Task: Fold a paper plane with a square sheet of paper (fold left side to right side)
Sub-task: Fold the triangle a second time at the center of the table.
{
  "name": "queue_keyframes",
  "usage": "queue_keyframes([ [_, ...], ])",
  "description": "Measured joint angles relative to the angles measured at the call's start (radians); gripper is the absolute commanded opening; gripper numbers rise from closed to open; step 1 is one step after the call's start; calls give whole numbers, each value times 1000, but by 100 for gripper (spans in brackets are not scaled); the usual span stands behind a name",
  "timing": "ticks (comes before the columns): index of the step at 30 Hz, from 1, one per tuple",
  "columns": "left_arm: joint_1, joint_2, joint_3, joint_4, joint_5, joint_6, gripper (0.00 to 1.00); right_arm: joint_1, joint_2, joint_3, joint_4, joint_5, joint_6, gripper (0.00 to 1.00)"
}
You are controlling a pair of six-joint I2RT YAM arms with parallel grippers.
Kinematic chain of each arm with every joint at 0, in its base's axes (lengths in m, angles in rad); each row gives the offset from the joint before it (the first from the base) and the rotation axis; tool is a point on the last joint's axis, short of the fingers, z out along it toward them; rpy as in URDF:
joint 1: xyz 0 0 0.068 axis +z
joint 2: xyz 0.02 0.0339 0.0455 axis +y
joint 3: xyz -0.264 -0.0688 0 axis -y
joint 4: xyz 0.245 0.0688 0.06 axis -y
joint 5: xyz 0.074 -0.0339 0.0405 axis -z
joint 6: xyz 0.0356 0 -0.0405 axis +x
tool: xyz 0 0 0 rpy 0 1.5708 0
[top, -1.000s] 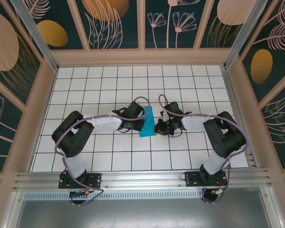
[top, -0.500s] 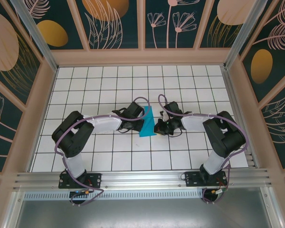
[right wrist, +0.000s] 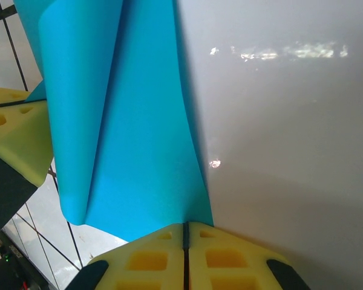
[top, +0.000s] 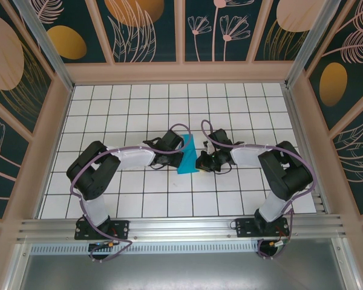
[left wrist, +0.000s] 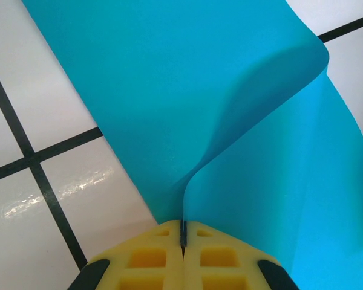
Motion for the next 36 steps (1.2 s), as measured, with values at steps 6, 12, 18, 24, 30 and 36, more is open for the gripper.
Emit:
queue_keyframes([
  [6, 0, 1, 0, 2, 1, 0, 4, -11, -68, 0, -3, 0, 5, 11],
  [12, 0, 1, 0, 3, 4, 0, 4, -37, -104, 1, 69, -5, 69, 8],
  [18, 0, 1, 0, 3, 4, 0, 4, -33, -20, 50, 156, -23, 136, 7],
  [24, 0, 1, 0, 3, 4, 0, 4, -8, 73, 140, 187, -27, 156, 7],
  [30, 0, 1, 0, 3, 4, 0, 4, 24, 142, 190, 188, -27, 160, 7],
  [36, 0, 2, 0, 3, 4, 0, 4, 34, 159, 190, 183, -19, 156, 7],
])
